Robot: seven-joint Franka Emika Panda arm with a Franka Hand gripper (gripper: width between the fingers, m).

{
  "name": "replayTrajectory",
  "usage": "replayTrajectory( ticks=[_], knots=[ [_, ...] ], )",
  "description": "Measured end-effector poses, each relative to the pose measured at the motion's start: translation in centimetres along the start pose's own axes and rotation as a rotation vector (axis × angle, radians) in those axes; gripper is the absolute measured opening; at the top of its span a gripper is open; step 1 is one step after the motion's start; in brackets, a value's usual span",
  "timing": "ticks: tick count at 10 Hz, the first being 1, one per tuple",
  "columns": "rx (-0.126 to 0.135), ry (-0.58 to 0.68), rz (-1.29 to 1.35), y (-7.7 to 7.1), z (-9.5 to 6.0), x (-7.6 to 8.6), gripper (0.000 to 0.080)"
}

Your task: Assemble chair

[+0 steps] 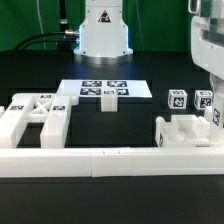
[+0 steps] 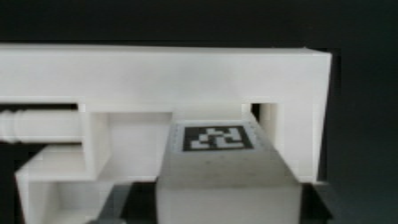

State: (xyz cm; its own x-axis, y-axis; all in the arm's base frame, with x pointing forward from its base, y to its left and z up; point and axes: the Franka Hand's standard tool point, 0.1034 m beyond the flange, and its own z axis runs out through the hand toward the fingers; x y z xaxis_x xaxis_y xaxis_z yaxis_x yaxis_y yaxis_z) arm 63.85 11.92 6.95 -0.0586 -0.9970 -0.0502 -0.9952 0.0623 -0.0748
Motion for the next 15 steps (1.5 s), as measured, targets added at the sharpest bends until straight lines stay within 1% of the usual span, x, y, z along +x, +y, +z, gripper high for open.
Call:
replayTrajectory(
  ticks=[2,4,5,6,7,8,9,10,12,13,14,15],
  knots=[
    [0.006,0.008,0.108,-0.1,-0.1,0.3,0.0287],
    [0.006,0.009,0.104,-0.1,0.0,0.3,0.0287],
    [0.005,0.009,0.063,-0.1,0.0,0.3,0.0472],
    [-0.012,0.007,-0.006,-0.2,-0.3,0.2,0.0600],
    [-0.010,0.007,-0.072,-0.2,-0.3,0.2,0.0600],
    [-0.011,0.007,-0.142,-0.2,-0.3,0.2,0.0639],
    [-0.011,0.007,-0.241,-0.2,-0.3,0.2,0.0639],
    [-0.012,0.008,-0.350,-0.2,-0.4,0.2,0.0648],
    [-0.002,0.002,-0.648,-0.4,-1.1,-0.1,0.0649],
    [0.007,0.001,-0.786,0.0,-1.5,-0.3,0.0649],
    [0.016,-0.001,-0.872,0.7,-2.1,-0.7,0.0649],
    [0.025,-0.004,-0.947,2.2,-3.2,-0.7,0.0649]
  ],
)
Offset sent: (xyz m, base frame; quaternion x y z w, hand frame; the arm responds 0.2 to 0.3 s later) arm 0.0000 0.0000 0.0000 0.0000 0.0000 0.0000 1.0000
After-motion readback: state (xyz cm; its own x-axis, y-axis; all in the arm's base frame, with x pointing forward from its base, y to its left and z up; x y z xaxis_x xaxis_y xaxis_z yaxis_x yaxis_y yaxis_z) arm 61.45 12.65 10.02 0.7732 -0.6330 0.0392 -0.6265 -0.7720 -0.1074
